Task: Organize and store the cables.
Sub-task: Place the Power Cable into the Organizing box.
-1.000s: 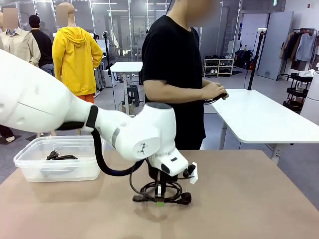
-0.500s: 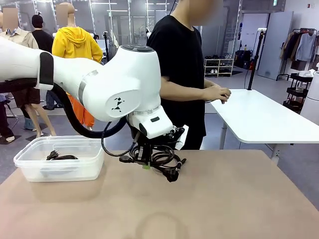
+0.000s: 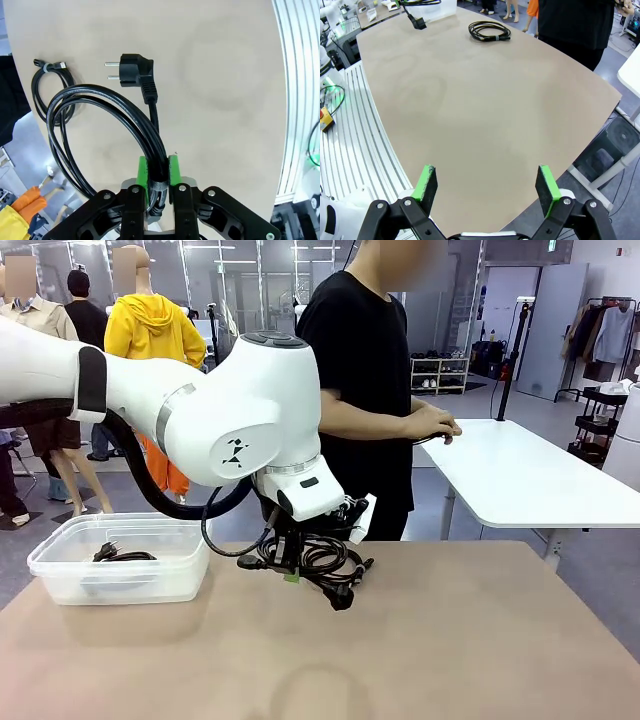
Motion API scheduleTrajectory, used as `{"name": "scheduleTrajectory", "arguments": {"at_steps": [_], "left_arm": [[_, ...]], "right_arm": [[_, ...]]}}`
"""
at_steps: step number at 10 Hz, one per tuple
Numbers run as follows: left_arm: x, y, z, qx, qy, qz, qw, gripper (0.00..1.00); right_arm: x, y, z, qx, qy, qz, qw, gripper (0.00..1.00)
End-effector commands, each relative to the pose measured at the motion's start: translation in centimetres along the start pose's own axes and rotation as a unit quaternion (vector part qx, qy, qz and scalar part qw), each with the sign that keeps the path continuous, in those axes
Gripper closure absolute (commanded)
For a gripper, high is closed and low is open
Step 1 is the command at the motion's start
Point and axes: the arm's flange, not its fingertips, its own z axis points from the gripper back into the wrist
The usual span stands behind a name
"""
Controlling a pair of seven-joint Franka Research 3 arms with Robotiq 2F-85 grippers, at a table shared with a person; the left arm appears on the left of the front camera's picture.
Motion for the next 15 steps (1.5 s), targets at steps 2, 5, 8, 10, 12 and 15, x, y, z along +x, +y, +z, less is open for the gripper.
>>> {"name": "scheduleTrajectory", "arguments": {"at_steps": [2,5,8,10,12,15], "left_arm": [[0.0,0.0,0.0,0.0,0.0,0.0,1.0,0.81],[-8.6,1.9,0.1,0.04,-0.001,-0.031,0.999,0.81],[-18.3,1.9,1.1,0.074,-0.028,-0.013,0.997,0.81],[-25.4,1.8,2.1,0.084,-0.031,-0.004,0.996,0.81],[-31.9,1.6,2.9,0.094,-0.035,0.006,0.995,0.81],[-39.3,2.3,1.9,0.087,-0.03,0.0,0.996,0.81]], "right_arm": [[0.0,0.1,0.2,0.001,-0.002,0.011,1.0,0.0],[0.0,0.1,0.2,0.001,-0.002,0.011,1.0,0.0],[0.0,0.1,0.2,0.001,-0.002,0.011,1.0,0.0],[0.0,0.1,0.2,0.001,-0.002,0.011,1.0,0.0],[0.0,0.1,0.2,0.001,-0.002,0.011,1.0,0.0],[0.0,0.1,0.2,0.001,-0.002,0.011,1.0,0.0]]}}
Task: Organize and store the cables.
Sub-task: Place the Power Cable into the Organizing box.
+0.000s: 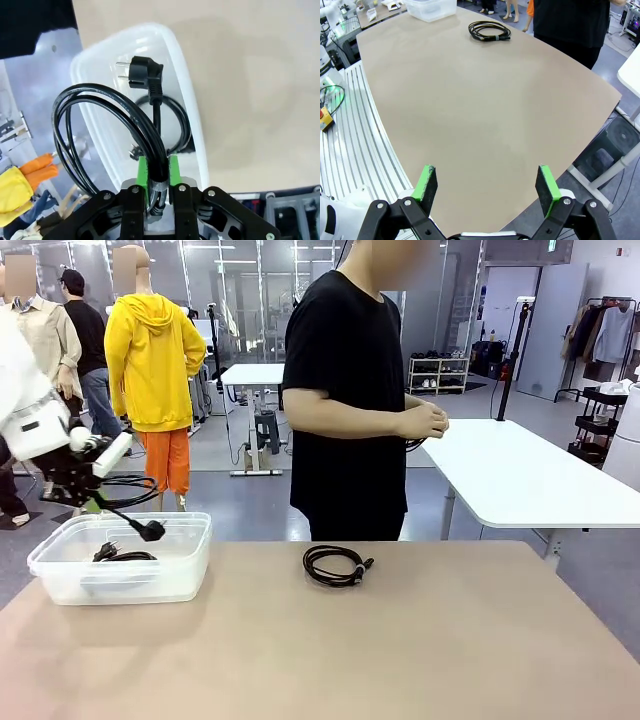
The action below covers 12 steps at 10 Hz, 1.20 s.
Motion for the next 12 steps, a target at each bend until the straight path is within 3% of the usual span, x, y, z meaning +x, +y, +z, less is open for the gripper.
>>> {"name": "scheduleTrajectory", "arguments": {"at_steps": [1,6,11,12], "left_arm": [[-2.2,1.2,-1.3,0.001,-0.013,-0.002,1.0,0.81],[-4.3,1.2,-7.5,-0.025,-0.008,0.036,0.999,0.81],[-3.8,1.4,-9.2,-0.04,0.005,0.064,0.997,0.81],[-3.6,1.6,-9.1,-0.04,0.001,0.065,0.997,0.67]], "right_arm": [[0.0,0.1,0.2,0.002,-0.002,0.01,1.0,0.0],[0.0,0.1,0.2,0.002,-0.002,0.01,1.0,0.0],[0.0,0.1,0.2,0.002,-0.002,0.01,1.0,0.0],[0.0,0.1,0.2,0.002,-0.002,0.01,1.0,0.0]]}}
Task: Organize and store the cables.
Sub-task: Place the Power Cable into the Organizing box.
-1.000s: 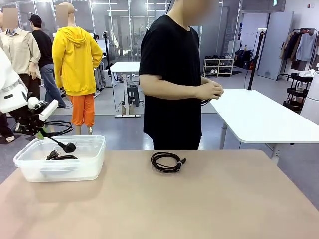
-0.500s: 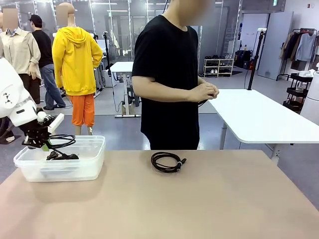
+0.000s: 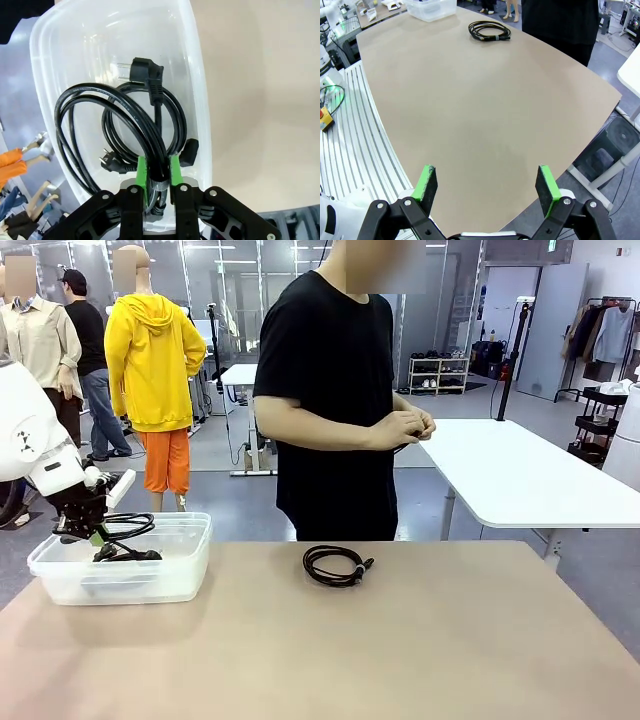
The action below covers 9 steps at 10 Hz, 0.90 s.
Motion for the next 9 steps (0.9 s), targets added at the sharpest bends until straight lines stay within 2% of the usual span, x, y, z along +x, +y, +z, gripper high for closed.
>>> {"name": "scheduleTrajectory", "arguments": {"at_steps": [1,2,3,6,8,9], "left_arm": [[0.2,0.9,0.4,0.006,0.004,0.007,1.0,0.37],[0.3,1.1,0.6,0.008,0.003,0.01,1.0,0.11],[0.2,1.2,1.0,0.007,-0.004,0.015,1.0,0.0],[0.6,1.3,1.8,0.017,0.0,0.021,1.0,0.0],[0.8,1.2,2.4,0.029,0.013,0.057,0.998,0.0],[0.6,1.2,1.6,0.018,0.0,0.019,1.0,0.0]], "right_arm": [[0.0,0.1,0.2,0.002,-0.003,0.01,1.0,0.0],[0.0,0.1,0.2,0.002,-0.003,0.01,1.0,0.0],[0.0,0.1,0.2,0.002,-0.003,0.01,1.0,0.0],[0.0,0.1,0.2,0.002,-0.003,0.01,1.0,0.0],[0.0,0.1,0.2,0.002,-0.003,0.01,1.0,0.0],[0.0,0.1,0.2,0.002,-0.003,0.01,1.0,0.0]]}}
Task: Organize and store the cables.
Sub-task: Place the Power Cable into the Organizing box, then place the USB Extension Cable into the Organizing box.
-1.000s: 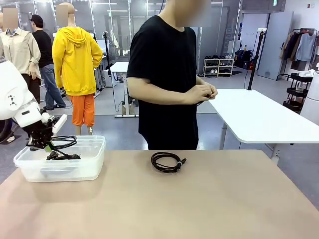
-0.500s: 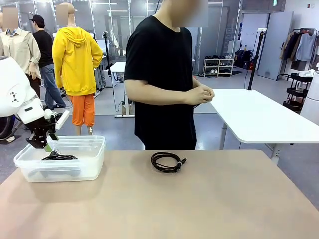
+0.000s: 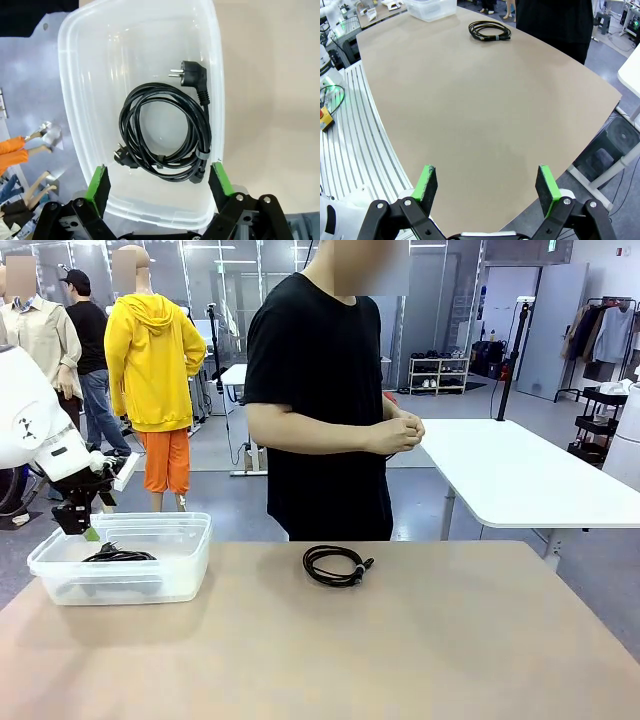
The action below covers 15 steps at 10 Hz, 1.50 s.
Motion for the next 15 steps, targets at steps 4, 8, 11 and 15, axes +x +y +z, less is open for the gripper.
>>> {"name": "scheduleTrajectory", "arguments": {"at_steps": [4,8,11,15], "left_arm": [[-0.2,-0.1,-0.2,-0.002,-0.001,-0.015,1.0,0.0],[-0.2,-0.1,-0.2,-0.002,-0.001,-0.015,1.0,0.0],[-0.2,-0.1,-0.2,-0.002,-0.001,-0.015,1.0,0.0],[-0.9,-0.6,5.4,-0.049,-0.01,-0.031,0.998,0.0]], "right_arm": [[0.0,0.1,0.2,0.001,-0.003,0.01,1.0,0.0],[0.0,0.1,0.2,0.001,-0.003,0.01,1.0,0.0],[0.0,0.1,0.2,0.001,-0.003,0.01,1.0,0.0],[0.0,0.1,0.2,0.001,-0.003,0.01,1.0,0.0]]}}
